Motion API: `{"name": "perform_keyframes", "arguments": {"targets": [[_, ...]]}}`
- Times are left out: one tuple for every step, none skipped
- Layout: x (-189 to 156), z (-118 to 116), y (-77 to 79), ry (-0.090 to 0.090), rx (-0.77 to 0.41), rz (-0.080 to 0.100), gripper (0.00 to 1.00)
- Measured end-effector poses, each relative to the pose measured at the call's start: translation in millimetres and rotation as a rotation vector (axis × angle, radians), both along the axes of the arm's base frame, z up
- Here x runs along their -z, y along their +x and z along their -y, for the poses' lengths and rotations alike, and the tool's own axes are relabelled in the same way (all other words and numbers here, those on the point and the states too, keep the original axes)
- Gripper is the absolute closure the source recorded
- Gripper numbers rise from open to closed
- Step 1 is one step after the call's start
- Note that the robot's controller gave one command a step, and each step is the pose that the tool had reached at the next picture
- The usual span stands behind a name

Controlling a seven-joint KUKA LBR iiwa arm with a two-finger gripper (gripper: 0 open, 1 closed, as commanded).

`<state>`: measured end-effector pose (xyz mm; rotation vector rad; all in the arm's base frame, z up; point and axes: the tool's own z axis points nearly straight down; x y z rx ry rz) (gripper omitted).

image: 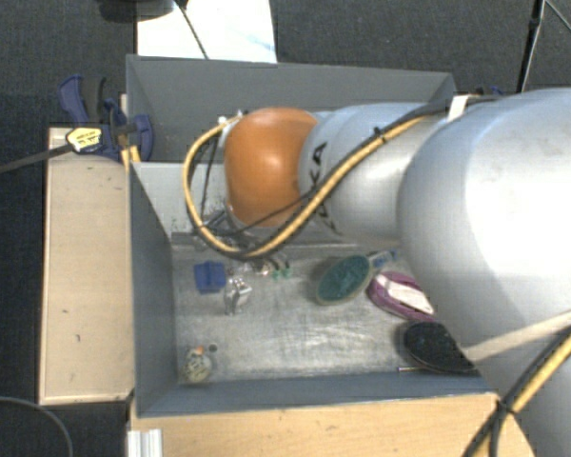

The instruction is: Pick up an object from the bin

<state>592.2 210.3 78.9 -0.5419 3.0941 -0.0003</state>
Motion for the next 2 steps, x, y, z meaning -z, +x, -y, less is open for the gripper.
{"name": "perform_keyframes", "arguments": {"targets": [[0, -1, -0.4, 0.001, -0.001, 0.000, 1.00], [-136, 9, -8.2, 0.005, 0.091, 0.010, 1.00]]}}
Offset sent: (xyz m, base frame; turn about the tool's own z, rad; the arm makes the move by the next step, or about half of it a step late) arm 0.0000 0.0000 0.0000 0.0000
